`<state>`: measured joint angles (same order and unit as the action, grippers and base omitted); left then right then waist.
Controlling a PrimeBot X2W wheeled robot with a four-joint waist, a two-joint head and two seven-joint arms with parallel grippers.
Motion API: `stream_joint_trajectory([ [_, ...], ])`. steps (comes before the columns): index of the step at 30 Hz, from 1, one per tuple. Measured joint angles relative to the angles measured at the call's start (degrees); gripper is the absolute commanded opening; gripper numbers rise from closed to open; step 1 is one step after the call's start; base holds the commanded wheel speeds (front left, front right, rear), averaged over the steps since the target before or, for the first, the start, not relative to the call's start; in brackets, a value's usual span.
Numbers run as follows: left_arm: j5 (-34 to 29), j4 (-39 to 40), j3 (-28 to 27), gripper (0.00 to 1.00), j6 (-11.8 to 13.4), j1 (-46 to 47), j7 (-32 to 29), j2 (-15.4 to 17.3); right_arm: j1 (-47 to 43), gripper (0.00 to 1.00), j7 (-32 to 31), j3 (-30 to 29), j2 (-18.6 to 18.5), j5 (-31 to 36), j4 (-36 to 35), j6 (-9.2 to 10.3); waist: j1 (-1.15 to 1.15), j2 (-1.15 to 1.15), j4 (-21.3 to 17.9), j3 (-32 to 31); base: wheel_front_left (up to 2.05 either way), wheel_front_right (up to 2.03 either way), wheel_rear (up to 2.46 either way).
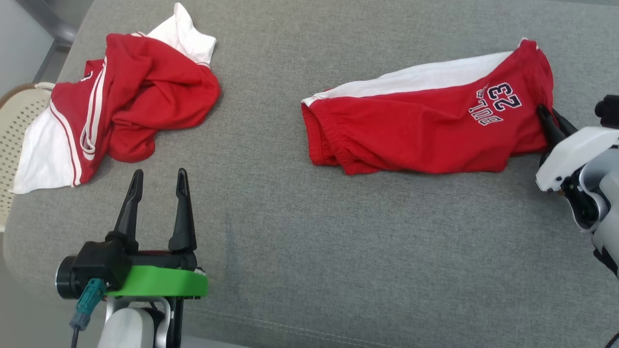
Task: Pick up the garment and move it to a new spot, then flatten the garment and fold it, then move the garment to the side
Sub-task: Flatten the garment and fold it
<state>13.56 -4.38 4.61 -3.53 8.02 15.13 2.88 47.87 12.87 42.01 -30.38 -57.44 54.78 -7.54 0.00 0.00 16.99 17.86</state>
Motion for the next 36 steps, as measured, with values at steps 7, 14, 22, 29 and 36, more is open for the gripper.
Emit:
stream_joint_trajectory([
  [7, -1.1, -0.3, -1.1, 1.0, -0.3, -2.1, 0.0, 0.0, -7.9, 0.0, 1.6, -2.7, -2.9, -4.2, -1.8, 0.0, 0.0, 0.0, -3.0, -3.0, 0.0, 0.0, 0.0],
  [14, -2.3, -0.6, -2.0, 1.0, -0.9, -3.1, 0.0, 0.0, -14.4, 0.0, 2.0, -7.2, -6.6, -6.6, -1.3, 0.0, 0.0, 0.0, -5.9, -6.0, 0.0, 0.0, 0.0],
  [22, -2.6, -0.3, -2.7, 1.0, -1.1, -3.6, 0.0, 0.0, -12.7, 0.0, 2.1, -10.0, -6.0, -2.9, -3.0, 0.01, 0.0, 0.0, -8.3, -6.9, 0.0, 0.0, 0.0],
  [29, -2.8, -1.3, -2.6, 1.0, -1.3, -3.6, 0.0, 0.0, -8.6, 0.0, 2.1, -10.6, -1.9, 2.7, -7.6, 0.01, 0.0, 0.0, -9.0, -7.9, 0.0, 0.0, 0.0],
  [36, -2.5, -1.4, -2.5, 1.0, -1.3, -4.0, 0.0, 0.0, -8.4, 0.0, 2.2, -8.4, 2.5, 6.6, -14.3, 0.01, 0.0, 0.0, -8.9, -8.9, 0.0, 0.0, 0.0],
])
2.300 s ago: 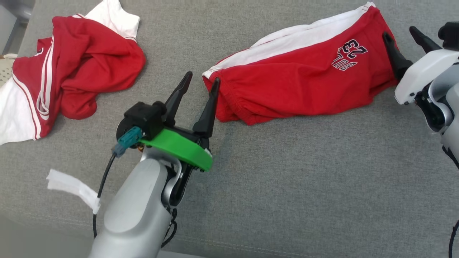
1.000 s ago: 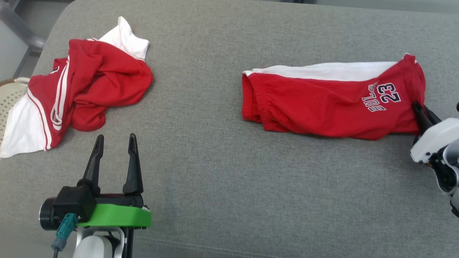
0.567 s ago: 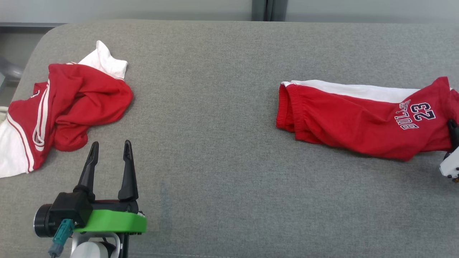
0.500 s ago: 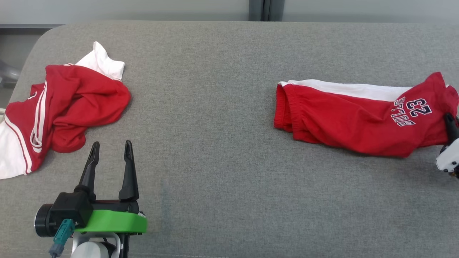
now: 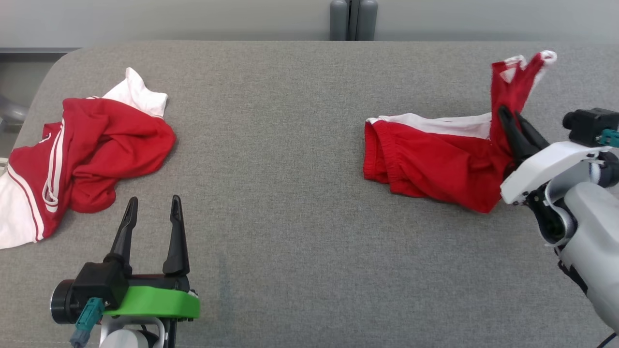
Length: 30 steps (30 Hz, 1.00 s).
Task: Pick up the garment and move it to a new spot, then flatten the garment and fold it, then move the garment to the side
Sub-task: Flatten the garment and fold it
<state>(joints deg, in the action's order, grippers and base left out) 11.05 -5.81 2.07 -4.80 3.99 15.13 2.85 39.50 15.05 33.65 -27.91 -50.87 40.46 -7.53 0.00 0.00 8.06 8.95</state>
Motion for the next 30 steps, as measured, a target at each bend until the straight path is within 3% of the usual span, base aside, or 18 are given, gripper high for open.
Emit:
stream_joint_trajectory([
  [6, 0.5, 0.1, 0.6, 1.0, 0.1, -0.1, 0.0, 0.0, 0.6, 0.0, -1.4, 2.1, 4.1, 1.4, -2.6, 0.0, 0.0, 0.0, 0.5, 0.6, 0.0, 0.0, 0.0],
  [17, 2.6, -0.4, 3.4, 1.0, 1.1, 0.2, 0.0, 0.0, 0.2, 0.0, -2.8, 5.0, 12.2, 3.7, -0.5, 0.01, 0.0, 0.0, 3.2, 2.4, 0.0, 0.0, 0.0],
  [20, 3.0, -0.7, 3.8, 1.0, 1.3, 0.4, 0.0, 0.0, -0.7, 1.0, -2.3, 5.6, 13.2, 4.0, 0.3, 0.01, 0.0, 0.0, 3.6, 2.7, 0.0, 0.0, 0.0],
  [23, 3.0, -0.9, 3.8, 1.0, 1.3, 0.5, 0.0, 0.0, -0.7, 1.0, -1.0, 5.3, 13.2, 4.4, -1.2, 0.0, 0.0, 0.0, 3.5, 2.7, 0.0, 0.0, 0.0],
  [30, 2.3, -1.1, 2.6, 1.0, 1.2, 0.3, 0.0, 0.0, -2.2, 1.0, 0.0, -5.6, 6.8, 6.9, -8.1, 0.0, 0.0, 0.0, 2.2, 1.5, 0.0, 0.0, 0.0],
])
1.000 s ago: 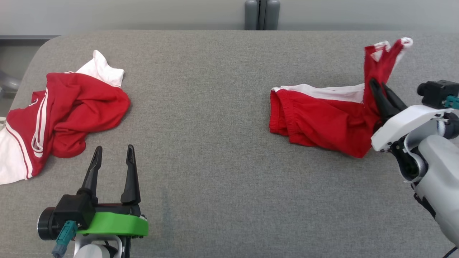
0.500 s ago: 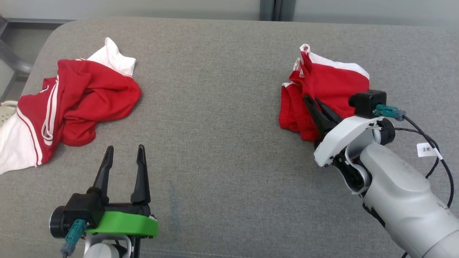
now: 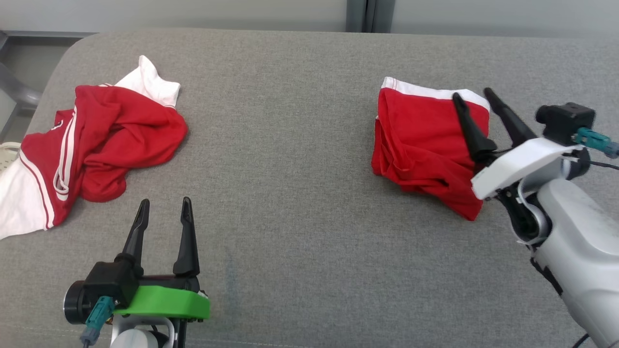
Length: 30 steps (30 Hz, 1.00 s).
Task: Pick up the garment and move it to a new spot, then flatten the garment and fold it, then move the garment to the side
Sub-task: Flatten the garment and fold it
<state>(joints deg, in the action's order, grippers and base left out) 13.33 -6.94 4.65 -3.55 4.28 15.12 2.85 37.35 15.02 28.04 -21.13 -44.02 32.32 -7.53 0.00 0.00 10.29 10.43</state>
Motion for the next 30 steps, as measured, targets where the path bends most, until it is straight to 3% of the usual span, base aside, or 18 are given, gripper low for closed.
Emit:
stream_joint_trajectory([
  [6, -0.4, 0.2, -0.1, 1.0, -0.2, -0.2, 0.0, 0.0, -4.9, 1.0, 0.0, -8.2, -4.0, 2.5, -0.9, 0.01, 0.0, 0.0, -0.7, -0.8, 0.0, 0.0, 0.0],
  [7, -0.4, 0.2, 0.0, 1.0, -0.3, -0.2, 0.0, 0.0, -5.5, 0.48, 0.0, -9.0, -4.5, 2.6, -0.7, 0.01, 0.0, 0.0, -0.6, -0.7, 0.0, 0.0, 0.0],
  [8, -0.4, 0.2, 0.1, 1.0, -0.3, -0.2, 0.0, 0.0, -5.9, 0.3, 0.0, -9.5, -4.7, 2.8, -0.3, 0.01, 0.0, 0.0, -0.6, -0.6, 0.0, 0.0, 0.0],
  [9, -0.4, 0.2, 0.2, 1.0, -0.4, -0.2, 0.0, 0.0, -6.4, 0.0, 0.0, -9.9, -5.0, 3.1, 0.2, 0.01, 0.0, 0.0, -0.5, -0.5, 0.0, 0.0, 0.0],
  [16, -0.4, 0.1, 0.8, 1.0, -0.7, 0.1, 0.0, 0.0, -6.8, 0.0, 0.0, -7.8, -4.5, 5.3, 4.6, 0.01, 0.0, 0.0, 0.5, 0.5, 0.0, 0.0, 0.0],
  [30, -0.2, -0.1, 2.2, 1.0, -0.7, 1.1, 0.0, 0.0, -3.5, 0.0, 0.0, 1.8, 3.0, 7.1, 9.3, 0.01, 0.0, 0.0, 4.2, 2.3, 0.0, 0.0, 0.0],
])
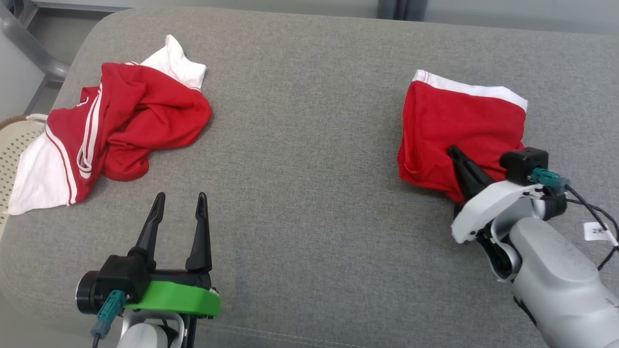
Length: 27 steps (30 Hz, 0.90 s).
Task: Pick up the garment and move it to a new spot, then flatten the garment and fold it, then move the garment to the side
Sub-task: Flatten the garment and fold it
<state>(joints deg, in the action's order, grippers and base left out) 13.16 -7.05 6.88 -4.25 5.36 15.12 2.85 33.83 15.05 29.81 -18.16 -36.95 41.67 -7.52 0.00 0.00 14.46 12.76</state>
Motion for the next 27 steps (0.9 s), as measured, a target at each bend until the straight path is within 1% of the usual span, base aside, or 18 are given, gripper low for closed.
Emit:
stream_joint_trajectory([
  [3, 0.3, 0.0, 0.2, 1.0, 0.2, 0.2, 0.0, 0.0, 0.8, 0.0, 0.0, 1.8, 3.0, 0.9, 0.3, -0.01, 0.0, 0.0, 0.6, 0.5, 0.0, 0.0, 0.0],
  [7, 0.4, -0.1, 0.9, 1.0, 0.2, 1.1, 0.0, 0.0, 1.7, 0.0, 0.0, 4.7, 5.9, 2.6, 1.4, 0.0, 0.0, 0.0, 1.5, 1.2, 0.0, 0.0, 0.0],
  [10, 0.4, -0.4, 1.2, 1.0, 0.4, 1.2, 0.0, 0.0, 2.3, 0.0, 0.0, 5.8, 7.9, 3.7, 2.1, -0.01, 0.0, 0.0, 2.0, 1.5, 0.0, 0.0, 0.0],
  [12, 0.5, -0.5, 1.2, 1.0, 0.5, 1.3, 0.0, 0.0, 2.6, 0.0, 0.0, 5.4, 8.5, 4.2, 1.9, -0.01, 0.0, 0.0, 2.0, 1.5, 0.0, 0.0, 0.0],
  [15, 0.2, -0.5, 0.8, 1.0, 0.5, 1.4, 0.0, 0.0, 2.9, 0.0, 0.0, 2.7, 8.4, 4.9, -0.1, 0.0, 0.0, 0.0, 1.4, 1.3, 0.0, 0.0, 0.0],
  [18, -0.3, -0.6, 0.1, 1.0, 0.5, 1.3, 0.0, 0.0, 2.5, 0.0, 0.0, -0.7, 7.4, 6.1, -3.5, 0.0, 0.0, 0.0, 0.2, 0.9, 0.0, 0.0, 0.0],
  [27, -2.5, -0.9, -3.0, 1.0, -0.3, 0.9, 0.0, 0.0, -5.2, 0.0, 0.0, -12.1, 2.8, 11.3, -14.6, 0.0, 0.0, 0.0, -4.9, -1.5, 0.0, 0.0, 0.0],
])
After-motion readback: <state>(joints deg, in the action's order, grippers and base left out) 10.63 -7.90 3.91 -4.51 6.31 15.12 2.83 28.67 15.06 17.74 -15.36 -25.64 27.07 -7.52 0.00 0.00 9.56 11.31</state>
